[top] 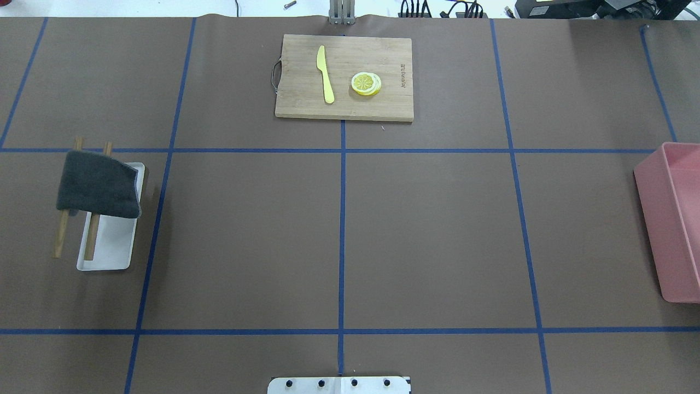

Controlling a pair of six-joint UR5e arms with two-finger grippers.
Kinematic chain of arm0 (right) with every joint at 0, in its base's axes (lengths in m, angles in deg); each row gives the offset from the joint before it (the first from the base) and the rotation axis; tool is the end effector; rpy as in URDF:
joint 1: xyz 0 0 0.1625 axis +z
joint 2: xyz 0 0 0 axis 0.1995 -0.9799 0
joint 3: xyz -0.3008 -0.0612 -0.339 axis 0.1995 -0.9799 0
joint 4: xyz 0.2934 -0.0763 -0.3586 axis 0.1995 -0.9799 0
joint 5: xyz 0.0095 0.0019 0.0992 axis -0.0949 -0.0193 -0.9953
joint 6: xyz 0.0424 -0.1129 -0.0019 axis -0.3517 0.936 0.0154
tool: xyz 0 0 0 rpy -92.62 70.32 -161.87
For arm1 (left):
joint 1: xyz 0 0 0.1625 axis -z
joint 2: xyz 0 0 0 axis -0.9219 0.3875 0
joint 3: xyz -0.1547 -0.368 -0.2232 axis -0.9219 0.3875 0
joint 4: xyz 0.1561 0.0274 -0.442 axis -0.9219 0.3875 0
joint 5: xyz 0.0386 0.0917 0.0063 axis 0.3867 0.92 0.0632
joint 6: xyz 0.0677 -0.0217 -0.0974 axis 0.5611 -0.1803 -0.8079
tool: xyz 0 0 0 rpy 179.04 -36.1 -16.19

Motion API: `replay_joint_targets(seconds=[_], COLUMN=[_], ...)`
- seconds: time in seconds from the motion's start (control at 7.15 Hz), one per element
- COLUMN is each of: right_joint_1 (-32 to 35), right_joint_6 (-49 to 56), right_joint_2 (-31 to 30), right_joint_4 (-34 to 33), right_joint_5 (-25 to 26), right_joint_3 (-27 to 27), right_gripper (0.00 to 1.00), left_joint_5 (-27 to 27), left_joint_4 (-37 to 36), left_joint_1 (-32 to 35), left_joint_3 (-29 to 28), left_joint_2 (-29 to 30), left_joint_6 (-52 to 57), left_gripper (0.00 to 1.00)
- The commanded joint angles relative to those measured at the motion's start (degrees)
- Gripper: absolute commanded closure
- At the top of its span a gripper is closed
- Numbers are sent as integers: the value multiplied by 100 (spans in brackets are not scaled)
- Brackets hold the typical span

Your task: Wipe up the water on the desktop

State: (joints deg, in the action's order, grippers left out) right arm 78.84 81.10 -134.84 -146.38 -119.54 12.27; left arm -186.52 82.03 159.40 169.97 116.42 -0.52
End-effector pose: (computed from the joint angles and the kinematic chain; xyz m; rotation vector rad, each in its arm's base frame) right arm 0.0614 -0.5643 0.6845 -0.0426 -0.6775 -0.0561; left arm -0.0723 -0.5304 0.6571 0.0423 0.7445 -0.1385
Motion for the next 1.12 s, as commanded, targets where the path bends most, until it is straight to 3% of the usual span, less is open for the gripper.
replay_joint_targets(seconds=[0.0,0.98], right_joint_1=[0,0], right_joint_6=[0,0], right_joint_2=[8,-1], right_joint_4=[1,1], right_joint_5=[-9,-79], right_joint_3=[12,55], right_gripper=[0,0], left_joint_5=[-7,2], left_joint_4=[0,-8], left_joint_1=[0,0], left_joint_3=[6,6], left_joint_2=[-2,24], left_joint_6=[0,-17], left_gripper=[2,2])
